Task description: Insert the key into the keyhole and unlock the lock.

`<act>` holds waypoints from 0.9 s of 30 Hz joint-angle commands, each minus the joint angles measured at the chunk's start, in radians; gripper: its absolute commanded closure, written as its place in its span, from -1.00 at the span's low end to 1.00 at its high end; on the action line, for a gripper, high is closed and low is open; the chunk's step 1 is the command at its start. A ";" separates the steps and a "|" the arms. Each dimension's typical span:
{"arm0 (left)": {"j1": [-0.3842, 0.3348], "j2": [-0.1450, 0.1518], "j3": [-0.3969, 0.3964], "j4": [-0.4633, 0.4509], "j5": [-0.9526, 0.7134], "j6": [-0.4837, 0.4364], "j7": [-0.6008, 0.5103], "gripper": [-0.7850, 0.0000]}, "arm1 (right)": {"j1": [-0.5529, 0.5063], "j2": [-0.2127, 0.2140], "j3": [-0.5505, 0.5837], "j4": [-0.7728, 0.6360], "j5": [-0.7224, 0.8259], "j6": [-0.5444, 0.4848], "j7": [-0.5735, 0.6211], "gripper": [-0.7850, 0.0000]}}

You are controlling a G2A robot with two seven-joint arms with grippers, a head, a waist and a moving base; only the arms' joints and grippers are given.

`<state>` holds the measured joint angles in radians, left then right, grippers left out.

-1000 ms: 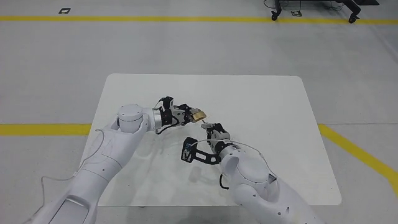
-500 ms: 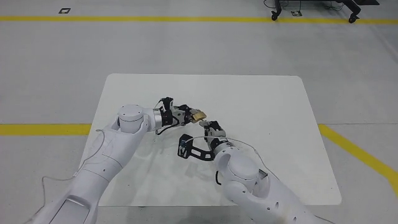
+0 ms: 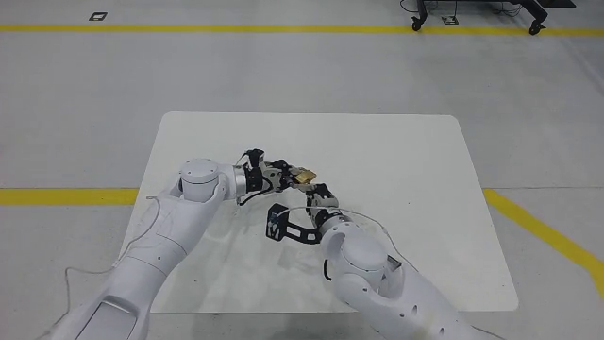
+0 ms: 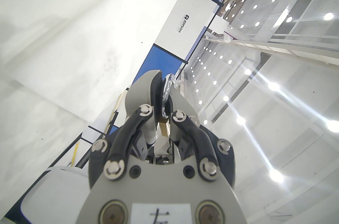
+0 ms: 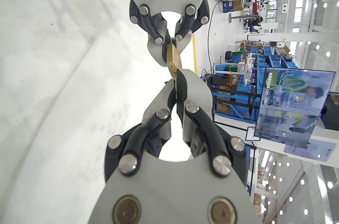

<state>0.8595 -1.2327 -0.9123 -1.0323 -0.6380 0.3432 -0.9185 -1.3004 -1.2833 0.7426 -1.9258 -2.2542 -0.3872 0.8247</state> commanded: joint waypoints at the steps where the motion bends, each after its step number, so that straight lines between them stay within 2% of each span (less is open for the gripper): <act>1: 0.000 -0.001 -0.003 0.001 -0.010 0.004 -0.010 1.00 | -0.002 -0.002 0.006 0.000 0.005 -0.004 -0.005 1.00; 8: -0.001 0.001 -0.015 0.005 -0.019 0.008 -0.032 1.00 | -0.034 0.008 0.112 -0.039 0.126 -0.067 -0.102 1.00; 18: -0.004 0.006 -0.024 0.004 -0.011 0.014 -0.104 1.00 | -0.134 0.062 0.369 -0.102 0.292 -0.287 -0.415 1.00; 24: -0.008 0.004 -0.006 0.005 0.000 0.034 -0.159 1.00 | -0.135 0.081 0.423 -0.076 0.339 -0.400 -0.611 1.00; 27: -0.014 0.003 0.000 0.014 -0.001 0.049 -0.177 1.00 | -0.129 0.089 0.430 -0.059 0.316 -0.413 -0.671 1.00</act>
<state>0.8478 -1.2290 -0.9146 -1.0213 -0.6391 0.3855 -1.0900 -1.4301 -1.1969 1.1726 -1.9877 -1.9263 -0.8002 0.1705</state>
